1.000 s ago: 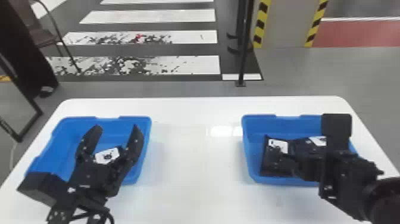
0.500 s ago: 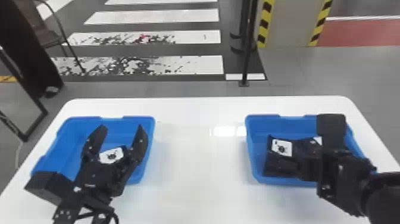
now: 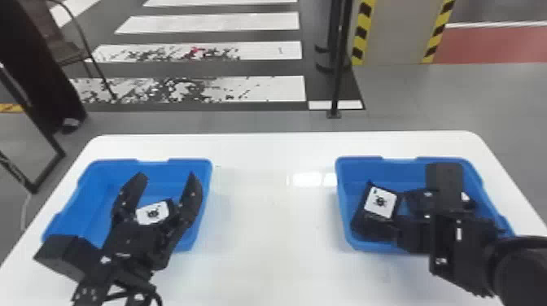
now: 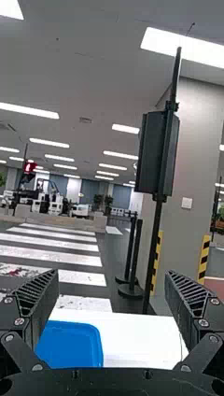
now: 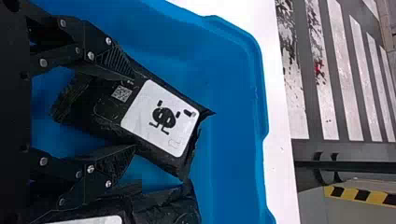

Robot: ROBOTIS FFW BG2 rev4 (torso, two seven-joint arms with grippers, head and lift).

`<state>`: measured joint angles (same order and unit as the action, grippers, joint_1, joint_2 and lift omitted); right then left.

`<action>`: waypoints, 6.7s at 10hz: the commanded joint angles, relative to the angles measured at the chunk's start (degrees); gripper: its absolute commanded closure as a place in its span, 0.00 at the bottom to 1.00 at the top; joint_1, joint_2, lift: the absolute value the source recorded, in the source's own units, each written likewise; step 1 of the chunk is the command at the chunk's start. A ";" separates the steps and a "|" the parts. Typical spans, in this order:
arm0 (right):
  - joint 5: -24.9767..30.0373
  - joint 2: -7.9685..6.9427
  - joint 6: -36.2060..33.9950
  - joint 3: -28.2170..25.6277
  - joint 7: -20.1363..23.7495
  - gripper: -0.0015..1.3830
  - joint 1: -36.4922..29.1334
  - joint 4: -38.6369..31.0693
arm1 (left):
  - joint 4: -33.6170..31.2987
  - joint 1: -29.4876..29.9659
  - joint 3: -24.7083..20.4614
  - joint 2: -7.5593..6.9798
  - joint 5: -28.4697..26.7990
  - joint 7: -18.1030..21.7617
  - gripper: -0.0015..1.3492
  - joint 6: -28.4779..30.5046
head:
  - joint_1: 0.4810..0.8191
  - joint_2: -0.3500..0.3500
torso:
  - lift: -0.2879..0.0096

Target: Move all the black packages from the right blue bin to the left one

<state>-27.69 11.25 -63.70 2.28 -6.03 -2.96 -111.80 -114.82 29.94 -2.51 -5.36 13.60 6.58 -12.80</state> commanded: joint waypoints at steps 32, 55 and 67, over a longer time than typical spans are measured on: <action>-21.33 5.62 19.83 14.86 22.47 0.39 -1.11 -3.72 | -7.17 -3.22 6.28 -1.76 21.25 5.46 0.90 18.42 | 0.63 0.79 | 0.45; 22.66 3.16 -8.58 -5.59 12.54 0.11 9.30 1.63 | 3.80 -1.11 1.37 0.79 5.83 0.19 0.12 -1.83 | 0.63 0.39 | 0.45; 16.61 3.51 -9.00 -4.45 10.25 0.83 10.42 7.67 | 4.08 -1.25 2.05 0.26 7.31 1.07 0.12 -1.27 | 0.63 0.35 | 0.45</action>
<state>-10.07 14.83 -73.32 -2.18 4.42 8.29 -103.10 -110.78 28.54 -0.44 -5.10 20.75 7.63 -13.95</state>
